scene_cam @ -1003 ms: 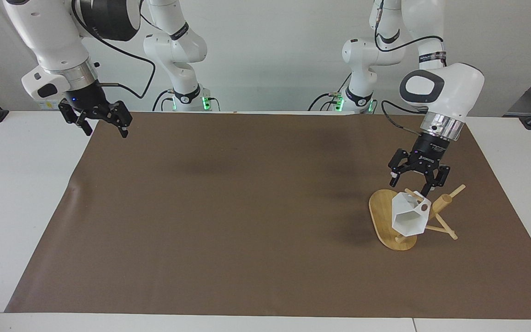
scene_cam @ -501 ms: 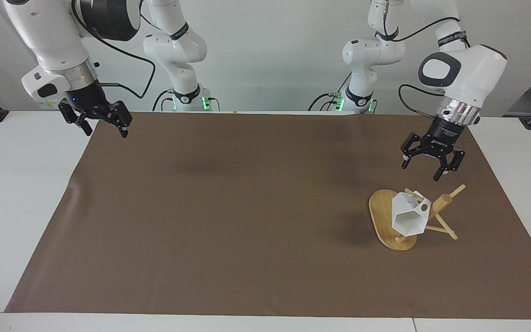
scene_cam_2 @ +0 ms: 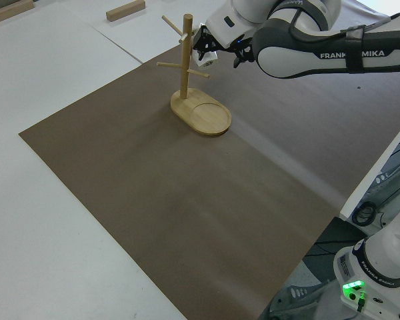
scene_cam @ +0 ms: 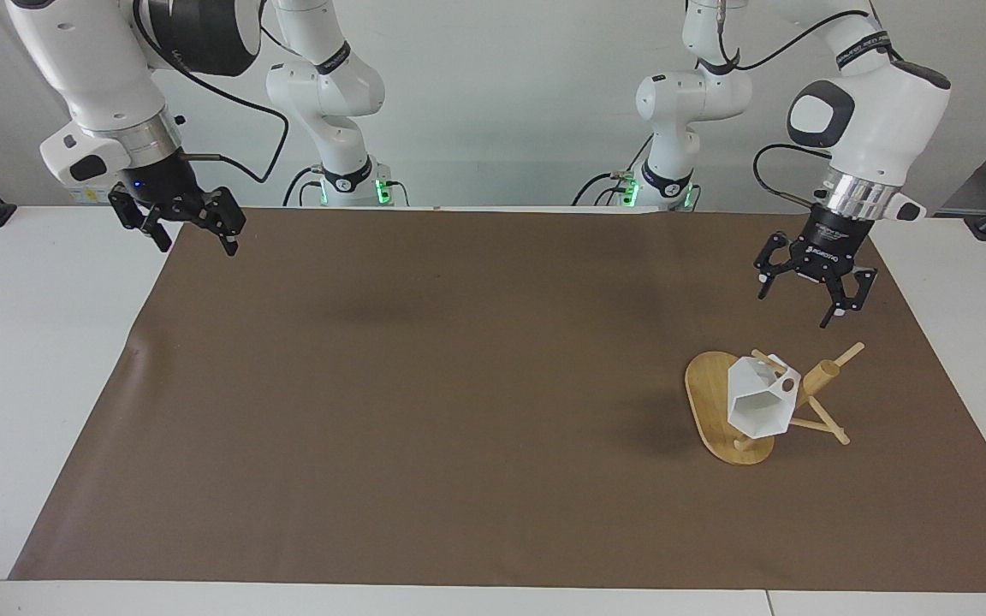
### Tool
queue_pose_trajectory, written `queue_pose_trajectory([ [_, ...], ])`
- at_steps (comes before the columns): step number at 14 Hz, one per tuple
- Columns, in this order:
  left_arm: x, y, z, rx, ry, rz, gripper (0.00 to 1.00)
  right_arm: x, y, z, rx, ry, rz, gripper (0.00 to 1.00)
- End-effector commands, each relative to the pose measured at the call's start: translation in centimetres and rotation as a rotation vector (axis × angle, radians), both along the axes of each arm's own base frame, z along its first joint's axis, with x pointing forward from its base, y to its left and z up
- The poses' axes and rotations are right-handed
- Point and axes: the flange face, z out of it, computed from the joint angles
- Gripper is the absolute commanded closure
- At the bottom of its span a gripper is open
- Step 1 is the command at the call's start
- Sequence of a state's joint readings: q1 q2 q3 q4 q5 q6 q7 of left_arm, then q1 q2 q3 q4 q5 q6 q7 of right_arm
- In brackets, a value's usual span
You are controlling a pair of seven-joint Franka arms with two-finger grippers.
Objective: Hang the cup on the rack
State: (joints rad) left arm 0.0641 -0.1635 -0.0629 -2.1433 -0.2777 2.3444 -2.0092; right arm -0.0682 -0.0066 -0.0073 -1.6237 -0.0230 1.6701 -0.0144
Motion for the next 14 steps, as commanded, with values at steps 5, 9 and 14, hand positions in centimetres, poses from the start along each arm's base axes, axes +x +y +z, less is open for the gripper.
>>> queue_pose_trajectory([
  [5, -0.3, 0.8, 3.2, 0.247, 0.068, -0.531, 0.00, -0.7, 0.0, 0.1, 0.004, -0.001, 0.009, 0.00],
  [9, -0.7, 0.9, 3.9, 0.372, 0.025, -1.047, 0.00, -0.7, 0.0, 0.1, 0.004, 0.000, 0.039, 0.00],
  [14, -1.1, 1.3, 3.9, 0.534, -0.057, -1.688, 0.00, -0.6, 0.1, 0.1, 0.004, 0.000, 0.035, 0.00],
])
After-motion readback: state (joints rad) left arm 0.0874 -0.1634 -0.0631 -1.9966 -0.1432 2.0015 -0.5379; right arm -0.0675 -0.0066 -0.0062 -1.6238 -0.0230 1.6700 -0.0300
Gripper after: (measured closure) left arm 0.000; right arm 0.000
